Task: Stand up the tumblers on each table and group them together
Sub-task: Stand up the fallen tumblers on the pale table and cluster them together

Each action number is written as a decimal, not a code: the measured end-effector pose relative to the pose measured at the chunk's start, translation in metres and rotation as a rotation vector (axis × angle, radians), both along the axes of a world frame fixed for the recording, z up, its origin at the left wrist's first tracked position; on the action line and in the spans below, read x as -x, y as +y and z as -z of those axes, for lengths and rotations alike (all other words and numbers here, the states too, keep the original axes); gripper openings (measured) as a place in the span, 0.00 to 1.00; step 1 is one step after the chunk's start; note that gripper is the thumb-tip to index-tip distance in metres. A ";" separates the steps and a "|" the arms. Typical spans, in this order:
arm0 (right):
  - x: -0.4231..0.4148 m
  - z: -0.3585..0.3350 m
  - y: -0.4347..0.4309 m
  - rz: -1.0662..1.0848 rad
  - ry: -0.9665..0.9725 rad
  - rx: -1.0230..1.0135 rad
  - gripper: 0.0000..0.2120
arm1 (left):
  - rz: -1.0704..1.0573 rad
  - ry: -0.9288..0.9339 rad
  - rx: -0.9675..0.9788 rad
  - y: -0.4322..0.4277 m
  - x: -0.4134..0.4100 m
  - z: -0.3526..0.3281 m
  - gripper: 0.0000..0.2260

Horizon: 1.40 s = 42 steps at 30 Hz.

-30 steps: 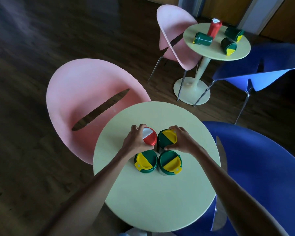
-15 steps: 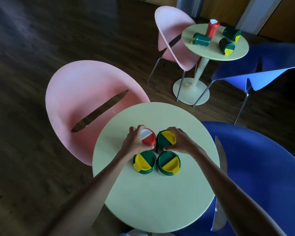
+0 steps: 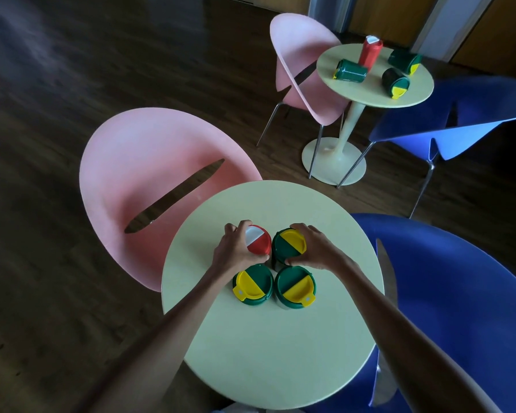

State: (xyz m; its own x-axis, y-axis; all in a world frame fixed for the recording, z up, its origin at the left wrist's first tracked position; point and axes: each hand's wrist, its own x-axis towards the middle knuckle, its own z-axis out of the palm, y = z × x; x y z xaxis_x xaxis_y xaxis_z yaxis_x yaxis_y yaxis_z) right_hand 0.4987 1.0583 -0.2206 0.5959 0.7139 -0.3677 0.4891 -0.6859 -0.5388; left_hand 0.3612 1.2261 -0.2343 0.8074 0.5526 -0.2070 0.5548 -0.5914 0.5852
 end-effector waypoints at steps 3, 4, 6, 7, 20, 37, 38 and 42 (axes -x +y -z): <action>0.001 0.000 -0.002 0.010 0.024 0.006 0.45 | 0.015 0.004 -0.025 0.001 0.003 0.001 0.40; 0.001 0.000 -0.003 0.013 0.031 0.005 0.45 | 0.018 0.002 -0.029 0.002 0.004 0.002 0.40; 0.003 0.001 -0.005 0.026 0.043 0.000 0.46 | 0.017 0.000 -0.015 0.002 0.007 0.003 0.42; 0.004 0.000 -0.007 0.041 0.052 -0.009 0.46 | 0.013 -0.006 -0.002 0.002 0.009 0.004 0.42; 0.088 0.029 -0.064 0.582 0.207 -0.420 0.35 | -0.069 -0.338 0.270 -0.038 0.095 0.030 0.40; 0.113 0.042 -0.064 0.451 0.215 -0.444 0.39 | -0.103 -0.326 0.270 -0.042 0.102 0.045 0.40; 0.113 0.042 -0.063 0.448 0.215 -0.444 0.39 | -0.103 -0.324 0.271 -0.041 0.102 0.045 0.41; 0.112 0.042 -0.062 0.447 0.222 -0.442 0.39 | -0.117 -0.326 0.276 -0.039 0.103 0.046 0.41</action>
